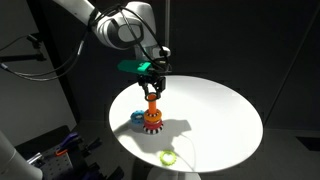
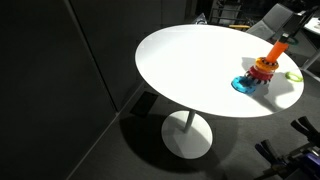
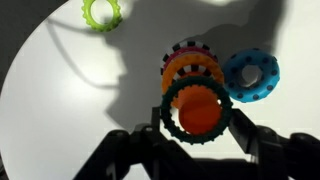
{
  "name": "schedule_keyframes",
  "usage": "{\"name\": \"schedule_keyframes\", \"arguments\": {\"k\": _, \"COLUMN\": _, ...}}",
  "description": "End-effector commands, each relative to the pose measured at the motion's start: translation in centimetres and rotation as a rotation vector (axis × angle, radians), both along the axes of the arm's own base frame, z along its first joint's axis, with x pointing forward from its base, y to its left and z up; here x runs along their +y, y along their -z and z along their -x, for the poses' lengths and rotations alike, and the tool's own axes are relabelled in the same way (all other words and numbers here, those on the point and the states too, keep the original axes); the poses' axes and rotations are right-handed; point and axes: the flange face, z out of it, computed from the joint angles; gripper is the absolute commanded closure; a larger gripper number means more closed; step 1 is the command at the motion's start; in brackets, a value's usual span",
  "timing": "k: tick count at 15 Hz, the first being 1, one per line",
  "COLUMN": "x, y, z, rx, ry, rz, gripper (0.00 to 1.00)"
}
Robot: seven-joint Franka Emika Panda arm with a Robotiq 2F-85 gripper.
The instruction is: Put the dark green ring around the orange rod
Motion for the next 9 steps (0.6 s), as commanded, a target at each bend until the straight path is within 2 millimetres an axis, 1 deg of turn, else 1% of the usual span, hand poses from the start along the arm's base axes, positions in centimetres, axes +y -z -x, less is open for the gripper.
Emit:
{"name": "schedule_keyframes", "arguments": {"k": 1, "x": -0.63, "y": 0.08, "z": -0.66, "rx": 0.033, "ry": 0.015, "rz": -0.001, "gripper": 0.55}}
{"name": "schedule_keyframes", "arguments": {"k": 5, "x": -0.90, "y": -0.11, "z": -1.19, "rx": 0.028, "ry": 0.022, "rz": -0.001, "gripper": 0.55}}
{"name": "schedule_keyframes", "arguments": {"k": 9, "x": -1.14, "y": -0.58, "z": -1.12, "rx": 0.027, "ry": 0.020, "rz": -0.005, "gripper": 0.55}}
